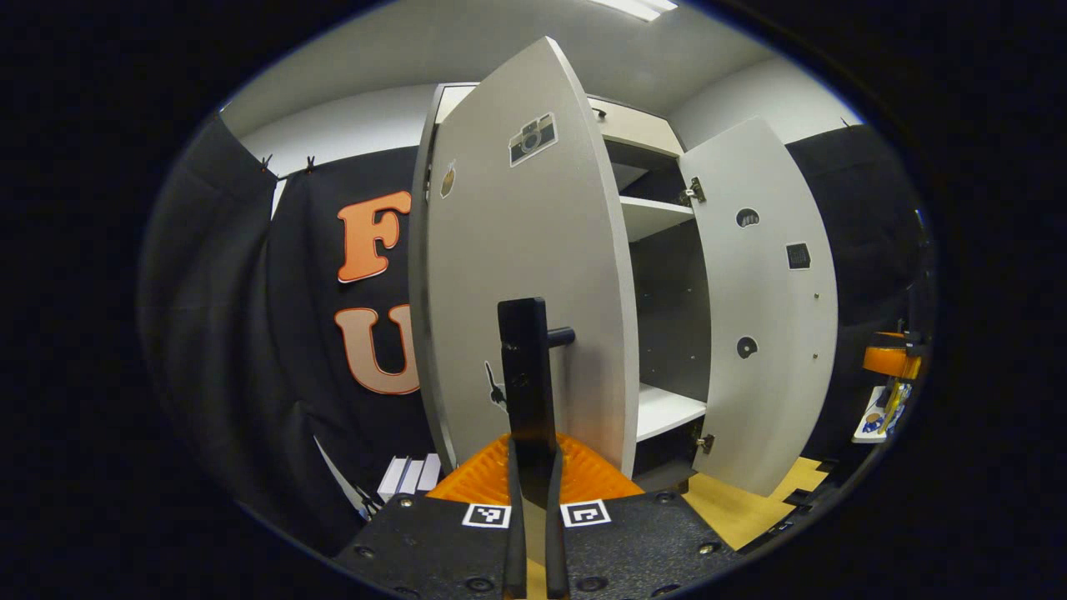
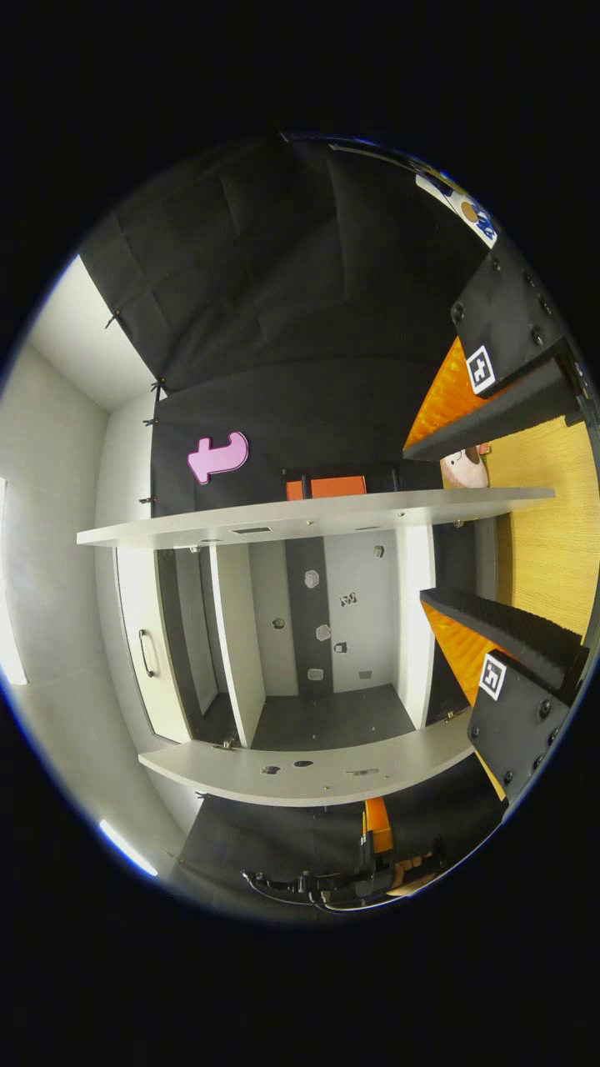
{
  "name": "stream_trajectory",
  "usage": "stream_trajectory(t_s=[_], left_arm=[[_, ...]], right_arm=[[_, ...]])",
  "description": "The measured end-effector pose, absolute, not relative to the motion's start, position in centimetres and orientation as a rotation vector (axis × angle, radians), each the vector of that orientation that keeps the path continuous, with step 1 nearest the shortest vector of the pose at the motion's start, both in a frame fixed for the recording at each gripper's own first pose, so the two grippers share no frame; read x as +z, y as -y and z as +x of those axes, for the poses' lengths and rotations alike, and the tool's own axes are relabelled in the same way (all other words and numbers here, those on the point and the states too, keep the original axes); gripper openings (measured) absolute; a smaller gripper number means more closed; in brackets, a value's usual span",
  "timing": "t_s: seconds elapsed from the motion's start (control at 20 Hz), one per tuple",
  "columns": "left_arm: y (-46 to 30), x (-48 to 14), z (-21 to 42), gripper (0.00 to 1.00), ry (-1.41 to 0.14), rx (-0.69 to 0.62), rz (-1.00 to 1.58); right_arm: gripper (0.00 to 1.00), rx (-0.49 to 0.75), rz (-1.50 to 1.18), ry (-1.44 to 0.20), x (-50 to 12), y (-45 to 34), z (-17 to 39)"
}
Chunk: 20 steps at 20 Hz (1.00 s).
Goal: Open the right door of the double-door shoe cabinet with the right hand, and open the left door with the left hand.
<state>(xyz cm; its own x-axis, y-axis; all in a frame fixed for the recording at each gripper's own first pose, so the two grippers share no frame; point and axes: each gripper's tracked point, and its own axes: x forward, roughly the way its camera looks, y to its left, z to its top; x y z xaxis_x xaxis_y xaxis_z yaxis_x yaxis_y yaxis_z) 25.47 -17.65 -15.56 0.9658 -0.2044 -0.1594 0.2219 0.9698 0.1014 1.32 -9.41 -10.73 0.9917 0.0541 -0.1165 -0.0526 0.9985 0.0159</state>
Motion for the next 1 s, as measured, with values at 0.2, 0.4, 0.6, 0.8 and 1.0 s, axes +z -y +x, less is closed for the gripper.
stream_trajectory(t_s=[0.2,0.4,0.6,0.8,1.0], left_arm=[[17.5,-15.6,25.3,0.05,-0.149,-0.190,0.085],[16.4,-15.6,25.2,0.04,-0.149,-0.151,0.108],[15.4,-15.5,25.0,0.02,-0.152,-0.109,0.103],[14.4,-15.3,25.4,0.02,-0.138,-0.077,0.109],[13.9,-15.4,25.3,0.01,-0.149,-0.046,0.095]], right_arm=[[0.97,0.059,0.015,-0.109,-10.4,9.1,0.9],[0.97,0.070,0.013,-0.099,-10.4,8.5,0.8],[0.97,0.089,0.021,-0.100,-10.5,7.8,1.2],[0.97,0.107,0.030,-0.114,-11.1,7.5,1.3],[0.97,0.112,0.036,-0.111,-11.0,7.4,1.6]])
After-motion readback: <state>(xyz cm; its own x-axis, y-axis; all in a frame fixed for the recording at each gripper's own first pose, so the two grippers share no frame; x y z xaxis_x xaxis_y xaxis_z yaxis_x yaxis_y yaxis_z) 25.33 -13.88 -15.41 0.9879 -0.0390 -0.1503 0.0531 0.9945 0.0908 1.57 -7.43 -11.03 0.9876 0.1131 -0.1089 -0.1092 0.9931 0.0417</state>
